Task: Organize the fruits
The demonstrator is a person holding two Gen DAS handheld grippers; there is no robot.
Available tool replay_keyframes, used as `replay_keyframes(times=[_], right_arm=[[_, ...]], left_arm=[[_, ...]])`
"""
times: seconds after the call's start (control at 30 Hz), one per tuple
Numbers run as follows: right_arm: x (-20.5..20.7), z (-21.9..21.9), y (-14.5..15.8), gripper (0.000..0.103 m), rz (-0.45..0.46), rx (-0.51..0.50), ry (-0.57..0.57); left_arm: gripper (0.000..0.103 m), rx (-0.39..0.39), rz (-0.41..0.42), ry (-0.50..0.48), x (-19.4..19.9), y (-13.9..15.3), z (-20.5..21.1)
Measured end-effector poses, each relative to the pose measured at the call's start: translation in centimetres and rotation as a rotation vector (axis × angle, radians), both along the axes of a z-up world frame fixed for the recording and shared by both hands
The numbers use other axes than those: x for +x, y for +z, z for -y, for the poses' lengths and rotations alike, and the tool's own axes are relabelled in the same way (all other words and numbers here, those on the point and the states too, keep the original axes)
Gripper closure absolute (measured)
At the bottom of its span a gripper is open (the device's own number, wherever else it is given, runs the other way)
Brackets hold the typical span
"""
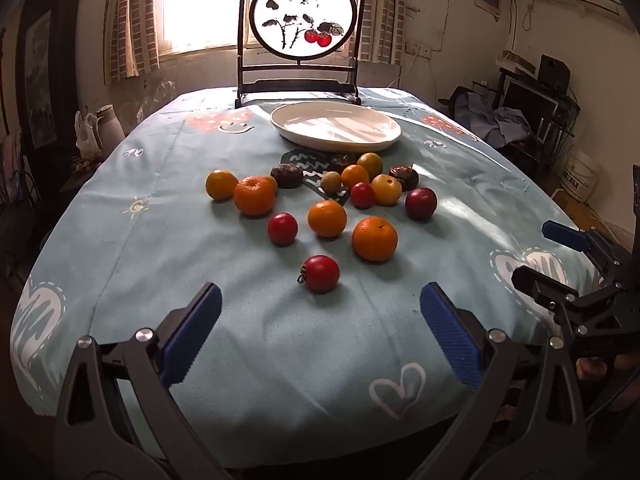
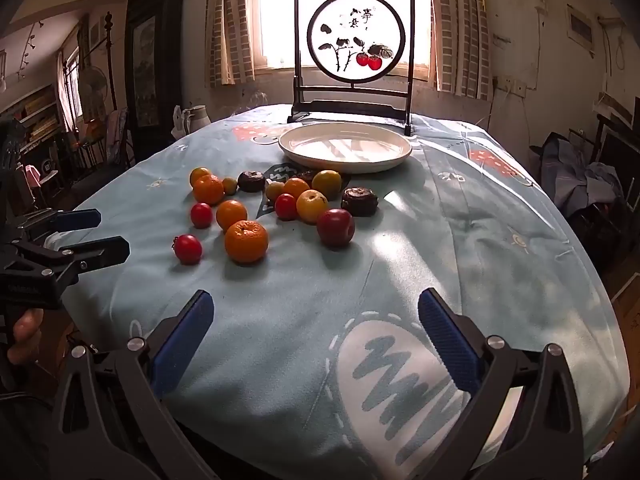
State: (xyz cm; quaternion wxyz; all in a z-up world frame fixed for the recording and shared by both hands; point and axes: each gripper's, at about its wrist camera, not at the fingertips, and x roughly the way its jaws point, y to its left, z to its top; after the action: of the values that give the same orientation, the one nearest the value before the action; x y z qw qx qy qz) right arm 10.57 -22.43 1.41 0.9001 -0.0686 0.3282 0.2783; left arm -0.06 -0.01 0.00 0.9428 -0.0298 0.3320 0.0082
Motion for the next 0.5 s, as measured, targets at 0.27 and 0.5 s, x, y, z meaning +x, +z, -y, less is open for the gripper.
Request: replay_keyframes(times=[0.27, 0.5], right_arm=[[0.2, -0.1, 0.0, 0.001, -0.003, -0.002, -0.001], [0.2, 0.0, 0.0, 0.001, -0.006, 0.001, 0.001]], left_arm=[[0.002, 0.015, 0.0, 0.056, 0.1, -0.1, -0.1], [0.002, -0.002, 0.009, 0.07, -0.1, -0.2, -1.0]])
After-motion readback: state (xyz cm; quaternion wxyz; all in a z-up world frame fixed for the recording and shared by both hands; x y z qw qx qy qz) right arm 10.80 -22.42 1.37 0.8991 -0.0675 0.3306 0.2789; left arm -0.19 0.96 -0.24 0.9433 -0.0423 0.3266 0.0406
